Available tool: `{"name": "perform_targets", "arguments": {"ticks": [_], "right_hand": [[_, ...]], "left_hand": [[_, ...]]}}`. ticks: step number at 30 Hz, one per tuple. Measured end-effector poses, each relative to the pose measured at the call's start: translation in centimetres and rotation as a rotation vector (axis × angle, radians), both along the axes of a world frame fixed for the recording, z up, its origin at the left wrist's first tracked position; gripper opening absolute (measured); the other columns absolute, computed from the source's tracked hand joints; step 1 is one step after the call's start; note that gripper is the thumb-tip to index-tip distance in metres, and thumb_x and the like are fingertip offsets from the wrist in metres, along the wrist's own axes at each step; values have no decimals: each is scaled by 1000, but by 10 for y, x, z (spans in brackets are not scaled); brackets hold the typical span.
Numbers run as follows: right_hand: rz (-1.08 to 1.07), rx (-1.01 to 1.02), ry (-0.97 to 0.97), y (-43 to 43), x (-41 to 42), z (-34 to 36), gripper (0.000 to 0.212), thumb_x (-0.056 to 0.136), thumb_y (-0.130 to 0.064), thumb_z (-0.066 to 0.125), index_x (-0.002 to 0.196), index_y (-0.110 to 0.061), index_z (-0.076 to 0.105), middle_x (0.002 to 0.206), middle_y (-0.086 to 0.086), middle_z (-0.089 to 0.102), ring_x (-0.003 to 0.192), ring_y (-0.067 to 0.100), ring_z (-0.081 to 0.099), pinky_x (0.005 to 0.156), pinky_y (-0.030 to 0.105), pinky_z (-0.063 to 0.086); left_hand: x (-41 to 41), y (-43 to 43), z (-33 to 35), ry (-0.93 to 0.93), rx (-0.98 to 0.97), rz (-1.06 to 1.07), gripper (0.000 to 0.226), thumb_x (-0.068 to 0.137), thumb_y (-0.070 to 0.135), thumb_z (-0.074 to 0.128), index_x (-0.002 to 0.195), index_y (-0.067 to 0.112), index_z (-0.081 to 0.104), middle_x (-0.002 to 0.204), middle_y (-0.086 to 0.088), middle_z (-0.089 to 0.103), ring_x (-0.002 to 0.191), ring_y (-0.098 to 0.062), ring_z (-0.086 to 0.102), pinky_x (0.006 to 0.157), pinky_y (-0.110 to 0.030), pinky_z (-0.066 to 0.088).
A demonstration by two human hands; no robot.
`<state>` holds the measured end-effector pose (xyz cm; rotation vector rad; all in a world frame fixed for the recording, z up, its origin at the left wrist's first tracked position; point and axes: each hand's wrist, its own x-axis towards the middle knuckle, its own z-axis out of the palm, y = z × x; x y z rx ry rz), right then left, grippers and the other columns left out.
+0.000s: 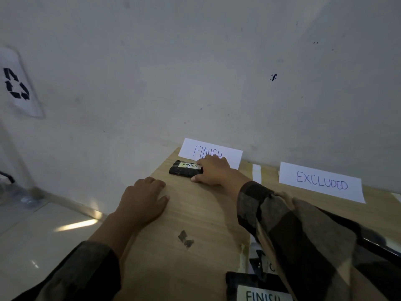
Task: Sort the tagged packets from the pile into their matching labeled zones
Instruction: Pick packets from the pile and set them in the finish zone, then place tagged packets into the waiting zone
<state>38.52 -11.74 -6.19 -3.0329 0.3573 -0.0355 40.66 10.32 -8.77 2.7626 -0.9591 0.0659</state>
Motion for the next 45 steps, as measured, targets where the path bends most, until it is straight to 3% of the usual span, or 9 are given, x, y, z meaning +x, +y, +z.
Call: {"name": "perform_targets", "arguments": {"ticks": [6,10,14,25,36,42,45], "right_hand": [[-5,17,-14,1,1,2,52,80,-55,64,116,-18,56,119,5,58,113,26,51,93,39,34],[4,-13,-22,2,-13,16,67,84,-54,59,139,-21,41,141,6,43,131,27,38,103,41,28],[31,-31,-44,-3,-43,36,65,86,-55,56,142,-26,37,146,3,38,133,25,35,105,42,27],[-35,-31,-97,-32,-173,67,63,87,-56,53,141,-27,37,146,2,38,131,24,37,104,42,31],[-99,16,-154,-55,-316,75,61,87,-53,55,141,-30,37,148,-6,35,135,16,32,105,36,33],[-128,8,-147,-66,-383,65,60,86,-54,56,139,-29,40,143,-5,40,130,15,37,102,37,38],[-142,17,-153,-68,-413,59,57,86,-52,56,137,-29,43,137,-6,44,126,15,40,101,35,37]], "left_hand": [[-3,2,0,-8,-23,5,49,93,50,44,135,26,44,144,1,43,128,-18,43,103,-36,40],[-9,-3,7,-14,-33,8,49,92,49,45,136,28,44,145,2,42,129,-18,42,104,-37,38],[-19,-11,19,-33,-90,-19,48,91,49,49,134,28,45,143,3,43,128,-19,42,103,-39,38],[-102,-67,58,-160,-143,-217,54,87,54,46,132,25,48,133,2,52,123,-18,46,98,-35,42],[-217,-117,63,-158,-189,-515,55,90,49,50,138,24,40,140,5,45,129,-15,41,104,-32,37],[-264,-126,61,-164,-152,-650,82,73,67,17,141,25,37,144,6,41,132,-13,37,105,-27,32],[-282,-127,56,-140,-140,-709,85,72,67,12,142,25,35,145,6,39,134,-11,34,106,-26,29]]}}
